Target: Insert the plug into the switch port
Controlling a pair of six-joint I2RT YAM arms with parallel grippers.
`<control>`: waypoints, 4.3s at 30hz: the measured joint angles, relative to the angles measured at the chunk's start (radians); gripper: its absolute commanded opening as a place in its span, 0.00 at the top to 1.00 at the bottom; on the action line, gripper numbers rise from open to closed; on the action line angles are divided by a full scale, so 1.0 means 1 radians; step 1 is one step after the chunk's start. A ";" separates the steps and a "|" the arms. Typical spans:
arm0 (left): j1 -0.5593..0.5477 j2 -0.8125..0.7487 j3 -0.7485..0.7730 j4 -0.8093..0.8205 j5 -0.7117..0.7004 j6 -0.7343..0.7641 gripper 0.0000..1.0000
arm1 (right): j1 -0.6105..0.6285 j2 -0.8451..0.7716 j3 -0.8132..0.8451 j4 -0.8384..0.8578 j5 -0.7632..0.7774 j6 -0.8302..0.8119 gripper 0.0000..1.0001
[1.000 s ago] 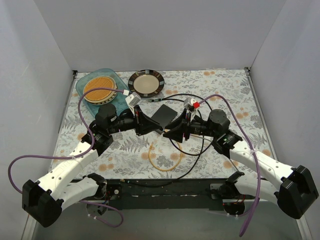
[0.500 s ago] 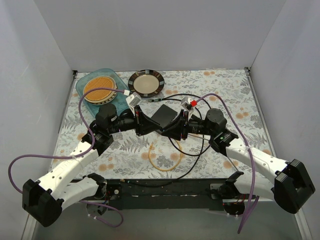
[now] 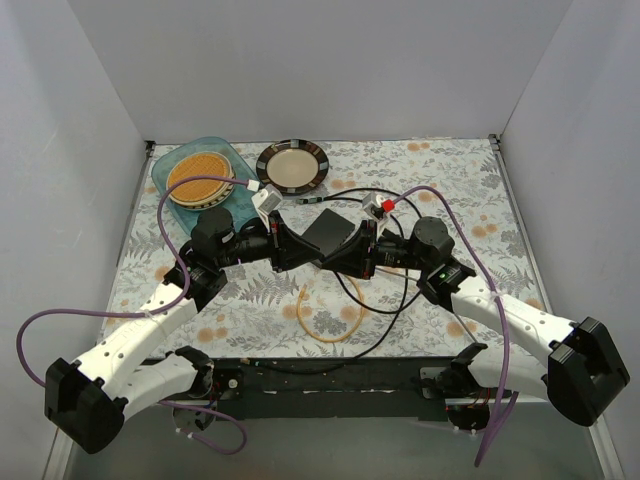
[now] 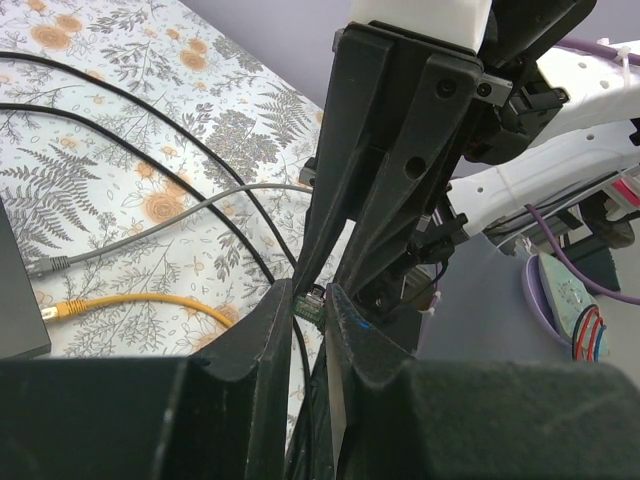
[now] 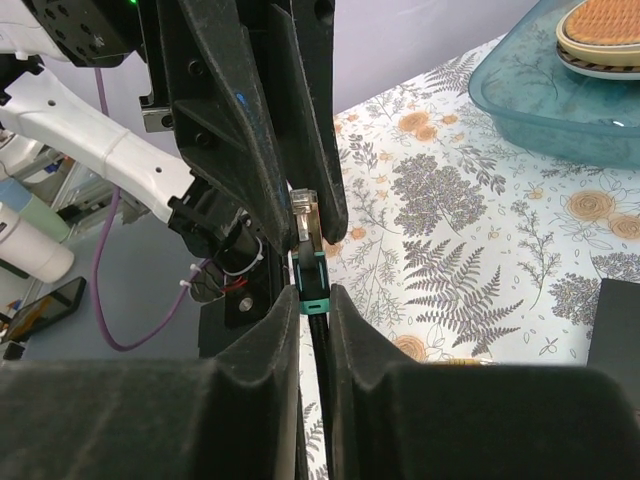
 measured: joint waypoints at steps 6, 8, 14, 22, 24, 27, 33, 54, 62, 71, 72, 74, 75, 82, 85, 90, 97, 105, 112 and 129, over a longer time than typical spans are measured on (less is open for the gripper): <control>0.001 0.000 -0.002 0.000 0.001 -0.007 1.00 | 0.000 0.002 0.000 0.000 -0.009 -0.002 0.99; 0.001 0.000 -0.002 0.000 0.000 -0.006 0.93 | 0.000 0.002 0.001 -0.002 -0.009 -0.005 0.99; 0.000 0.003 -0.002 -0.008 -0.014 0.006 0.10 | 0.000 0.001 0.007 -0.047 0.018 -0.039 0.99; 0.000 0.024 0.006 -0.072 -0.246 -0.023 0.02 | 0.000 -0.057 0.025 -0.279 0.172 -0.164 0.99; 0.000 0.024 0.007 -0.073 -0.304 -0.031 0.02 | 0.000 -0.074 0.032 -0.352 0.242 -0.204 0.99; 0.000 0.028 0.012 -0.072 -0.375 -0.035 0.02 | 0.000 -0.080 0.040 -0.451 0.354 -0.260 0.99; 0.000 0.200 0.134 -0.105 -0.478 -0.031 0.02 | 0.000 -0.026 0.048 -0.616 0.593 -0.356 0.99; 0.173 0.945 0.425 -0.137 -0.423 0.024 0.08 | -0.043 0.513 0.336 -0.710 0.887 -0.529 0.99; 0.173 0.999 0.459 -0.100 -0.360 0.064 0.11 | -0.044 0.529 0.345 -0.720 0.862 -0.610 0.99; 0.173 1.035 0.484 -0.085 -0.309 0.069 0.17 | -0.044 0.547 0.362 -0.727 0.793 -0.645 0.99; 0.174 1.036 0.484 -0.086 -0.306 0.068 0.19 | -0.044 0.556 0.367 -0.727 0.788 -0.646 0.99; 0.175 1.038 0.484 -0.086 -0.293 0.068 0.19 | -0.044 0.570 0.370 -0.727 0.781 -0.647 0.99; 0.175 1.040 0.484 -0.086 -0.289 0.068 0.19 | -0.044 0.578 0.372 -0.727 0.776 -0.648 0.99; 0.176 1.047 0.491 -0.084 -0.264 0.066 0.19 | -0.044 0.620 0.389 -0.735 0.770 -0.649 0.99; 0.176 1.048 0.491 -0.084 -0.257 0.064 0.19 | -0.044 0.635 0.399 -0.740 0.769 -0.650 0.99; 0.176 1.051 0.496 -0.087 -0.247 0.064 0.19 | -0.044 0.651 0.408 -0.743 0.769 -0.650 0.99; 0.176 1.060 0.504 -0.087 -0.236 0.065 0.19 | -0.044 0.669 0.425 -0.742 0.769 -0.649 0.99; 0.176 1.065 0.510 -0.086 -0.224 0.064 0.20 | -0.044 0.673 0.441 -0.743 0.768 -0.648 0.99; 0.176 1.067 0.512 -0.087 -0.215 0.065 0.20 | -0.045 0.713 0.473 -0.744 0.769 -0.648 0.99; 0.181 1.083 0.530 -0.091 -0.181 0.064 0.21 | -0.041 0.701 0.471 -0.731 0.792 -0.644 0.99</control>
